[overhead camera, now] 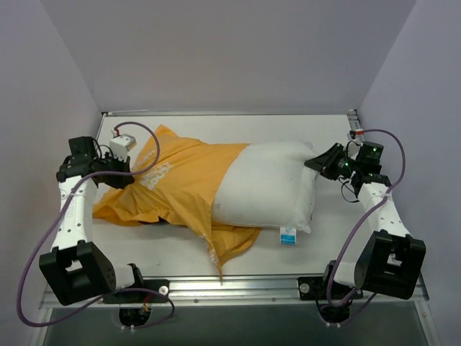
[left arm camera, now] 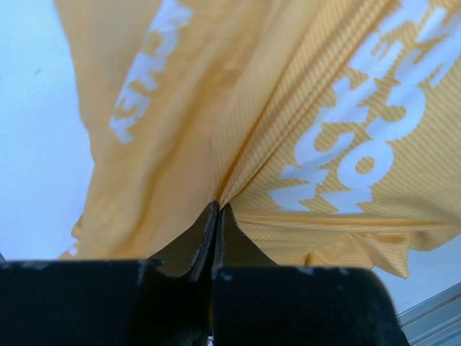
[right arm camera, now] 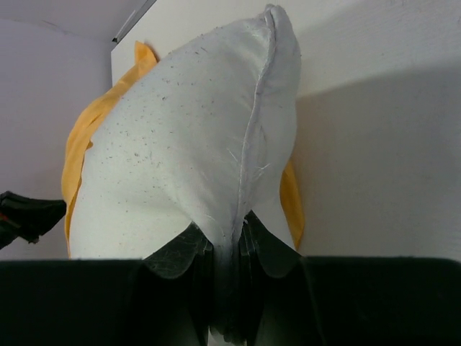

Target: Remove the pillowcase from the pillow

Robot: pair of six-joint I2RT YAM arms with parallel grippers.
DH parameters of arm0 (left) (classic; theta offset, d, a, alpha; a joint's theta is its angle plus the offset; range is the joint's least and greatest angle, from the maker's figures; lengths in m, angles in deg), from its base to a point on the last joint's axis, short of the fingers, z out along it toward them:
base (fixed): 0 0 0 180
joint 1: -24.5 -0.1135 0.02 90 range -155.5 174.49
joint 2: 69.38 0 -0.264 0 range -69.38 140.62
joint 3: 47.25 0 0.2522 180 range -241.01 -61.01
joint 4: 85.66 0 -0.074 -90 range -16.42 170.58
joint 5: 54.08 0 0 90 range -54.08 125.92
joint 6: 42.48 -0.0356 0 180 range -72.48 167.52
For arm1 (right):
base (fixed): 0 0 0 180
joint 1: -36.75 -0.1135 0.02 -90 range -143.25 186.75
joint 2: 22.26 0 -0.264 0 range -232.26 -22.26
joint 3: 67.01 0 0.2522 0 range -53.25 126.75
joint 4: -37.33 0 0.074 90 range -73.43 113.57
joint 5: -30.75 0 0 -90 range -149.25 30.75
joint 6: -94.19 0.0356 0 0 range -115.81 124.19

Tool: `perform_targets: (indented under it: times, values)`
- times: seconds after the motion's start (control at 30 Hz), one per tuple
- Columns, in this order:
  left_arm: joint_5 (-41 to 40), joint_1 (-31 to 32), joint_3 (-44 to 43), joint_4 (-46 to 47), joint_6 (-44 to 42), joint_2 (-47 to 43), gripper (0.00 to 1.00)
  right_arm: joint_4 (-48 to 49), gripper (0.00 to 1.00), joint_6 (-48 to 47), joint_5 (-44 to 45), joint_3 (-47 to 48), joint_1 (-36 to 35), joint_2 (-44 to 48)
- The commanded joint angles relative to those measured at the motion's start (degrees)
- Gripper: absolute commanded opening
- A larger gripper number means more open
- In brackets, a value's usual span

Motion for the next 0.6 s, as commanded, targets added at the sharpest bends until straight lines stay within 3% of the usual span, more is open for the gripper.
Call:
perform_targets:
  times: [0.0,0.2,0.37,0.57]
  values:
    - [-9.4,-14.6,-5.0,3.9,-2.7,3.3,0.02,2.7,0.0,-3.5,6.8,2.7,7.9,3.1]
    - [-5.0,-17.2,-5.4,4.6,-1.6,3.5,0.02,2.7,0.0,-3.8,4.8,3.2,7.5,2.8]
    - [-14.7,-17.8,-3.7,12.8,1.8,6.1,0.02,0.8,0.0,-5.3,6.0,5.1,8.9,2.9]
    - [-14.9,-22.6,-9.9,15.9,4.9,4.3,0.02,3.8,0.0,-0.7,3.7,11.0,13.4,1.8]
